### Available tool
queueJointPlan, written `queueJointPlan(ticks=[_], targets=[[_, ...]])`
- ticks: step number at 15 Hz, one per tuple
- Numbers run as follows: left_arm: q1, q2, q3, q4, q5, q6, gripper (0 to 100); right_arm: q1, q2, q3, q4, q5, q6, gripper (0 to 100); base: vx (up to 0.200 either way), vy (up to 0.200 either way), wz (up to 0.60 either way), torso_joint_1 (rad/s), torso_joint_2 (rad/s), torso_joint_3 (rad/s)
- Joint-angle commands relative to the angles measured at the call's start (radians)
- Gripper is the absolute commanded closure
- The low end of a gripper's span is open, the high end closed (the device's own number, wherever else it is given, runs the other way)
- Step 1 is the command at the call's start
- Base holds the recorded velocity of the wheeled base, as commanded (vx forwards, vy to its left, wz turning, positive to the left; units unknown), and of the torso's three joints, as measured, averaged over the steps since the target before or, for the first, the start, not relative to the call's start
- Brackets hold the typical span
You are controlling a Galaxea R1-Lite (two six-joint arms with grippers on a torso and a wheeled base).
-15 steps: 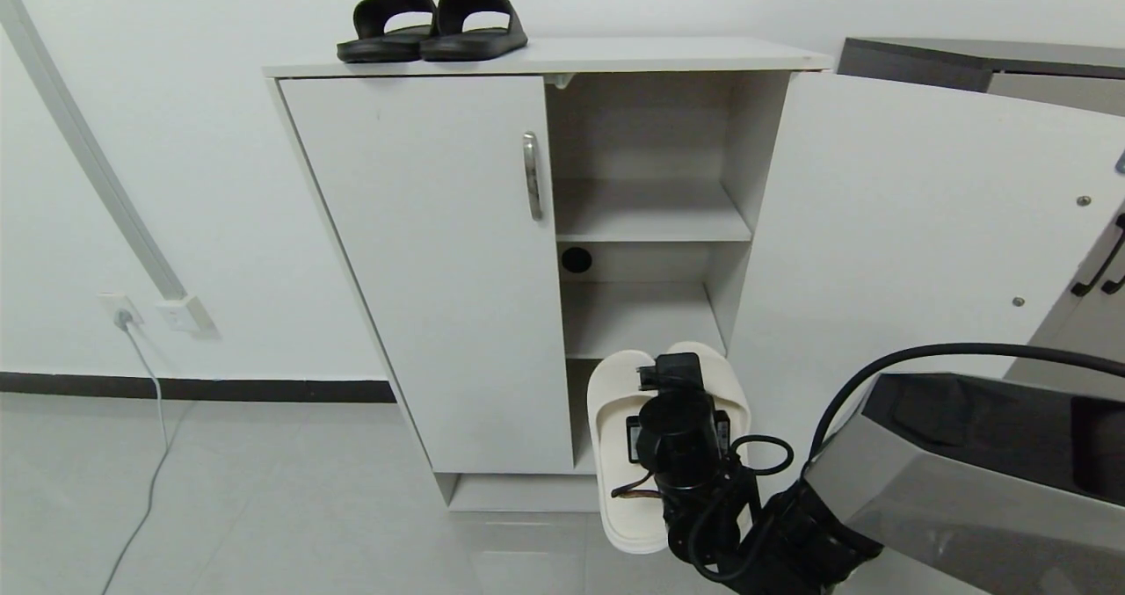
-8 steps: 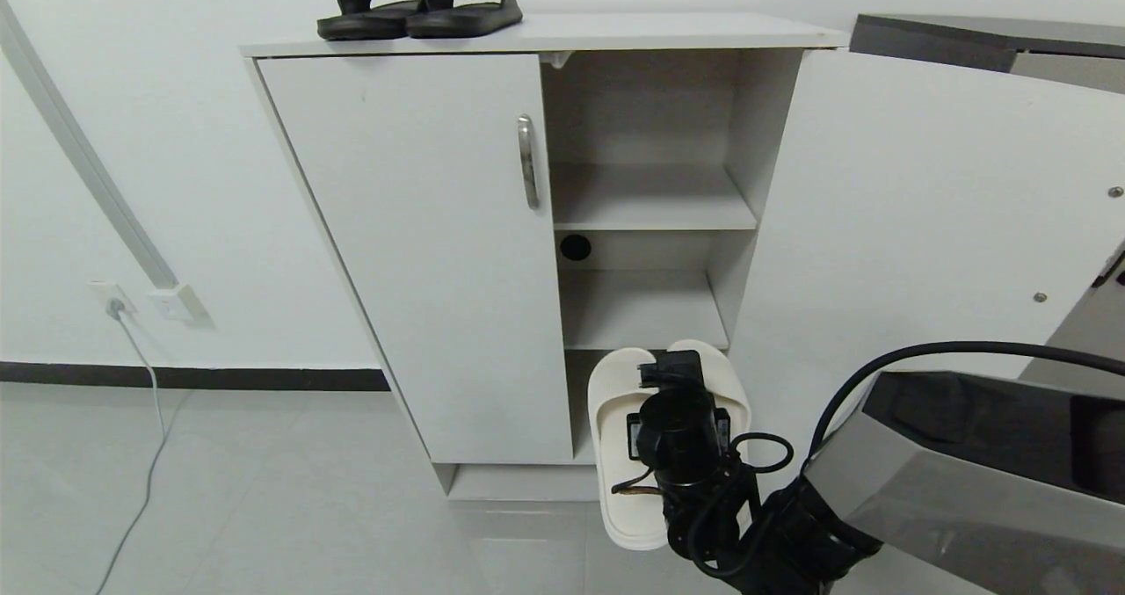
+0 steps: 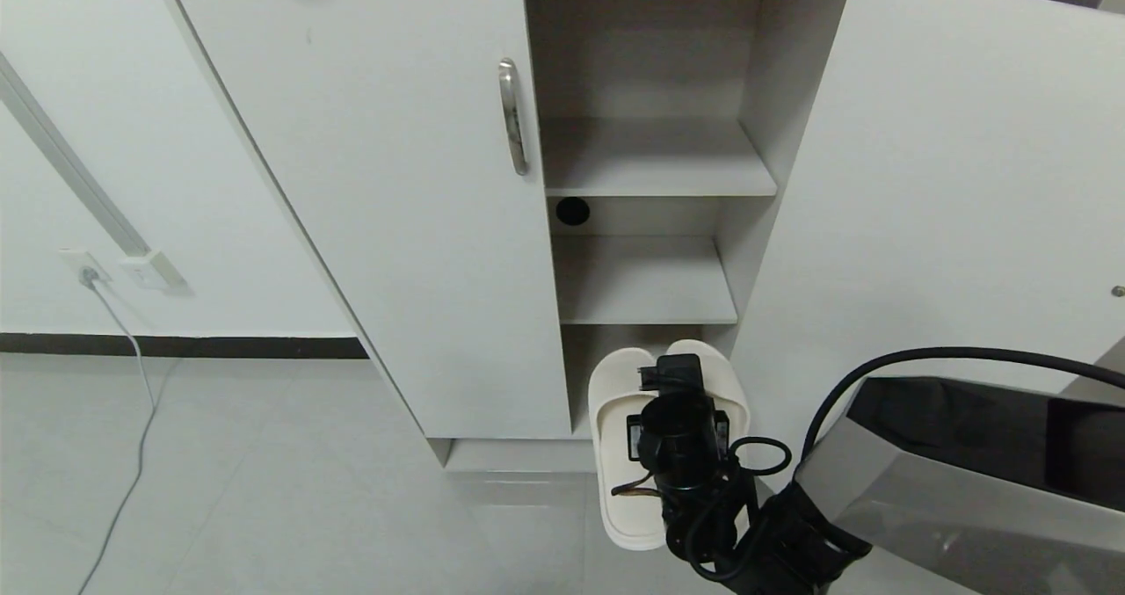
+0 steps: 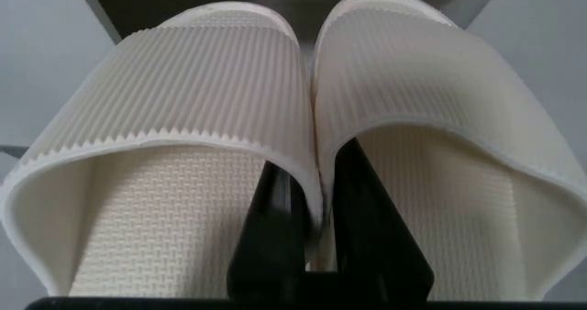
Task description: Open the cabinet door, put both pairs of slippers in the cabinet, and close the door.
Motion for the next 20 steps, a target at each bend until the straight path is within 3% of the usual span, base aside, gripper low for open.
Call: queueJointPlan(ticks=[1, 6, 14, 20], targets=[[0.001, 0.001, 0.0, -0.001, 0.0, 0.0, 100, -0.002, 0.028, 0.001, -0.032, -0.001, -0.022, 100, 0.0, 0.0, 0.0, 0.007, 0.0, -0.124], [0.001, 0.001, 0.0, -0.001, 0.0, 0.0, 100, -0.01, 0.071, 0.009, -0.299, -0.001, -0.191, 100, 0.0, 0.0, 0.0, 0.0, 0.0, 0.0], [-0.001, 0.001, 0.0, -0.001, 0.0, 0.0, 100, -0.011, 0.071, 0.009, -0.348, -0.001, -0.226, 100, 0.0, 0.0, 0.0, 0.0, 0.0, 0.0], [-0.001, 0.002, 0.0, -0.001, -0.003, -0.001, 100, -0.016, 0.072, 0.009, -0.348, -0.001, -0.226, 100, 0.2, 0.0, 0.0, 0.001, 0.0, 0.001]])
